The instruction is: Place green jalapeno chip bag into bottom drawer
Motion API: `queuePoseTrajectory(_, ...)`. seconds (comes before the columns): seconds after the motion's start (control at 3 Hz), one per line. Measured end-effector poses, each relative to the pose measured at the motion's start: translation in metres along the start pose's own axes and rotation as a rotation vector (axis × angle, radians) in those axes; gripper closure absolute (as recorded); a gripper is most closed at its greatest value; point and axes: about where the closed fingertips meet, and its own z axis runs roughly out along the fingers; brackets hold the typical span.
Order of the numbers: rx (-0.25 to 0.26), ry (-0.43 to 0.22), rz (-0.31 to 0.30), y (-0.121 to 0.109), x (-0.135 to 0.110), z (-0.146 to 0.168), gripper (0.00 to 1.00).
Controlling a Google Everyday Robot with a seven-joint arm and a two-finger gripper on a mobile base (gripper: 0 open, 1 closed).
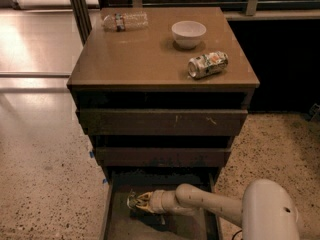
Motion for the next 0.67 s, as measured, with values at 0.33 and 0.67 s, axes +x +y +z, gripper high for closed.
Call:
queuePoseTrajectory(0.33,0.000,0.000,0.000,0.000,0.000,0.000,1.00)
queuePoseTrajectory(0.67,0.007,0.024,0.007,-0.001,0.014,0.010,1.00)
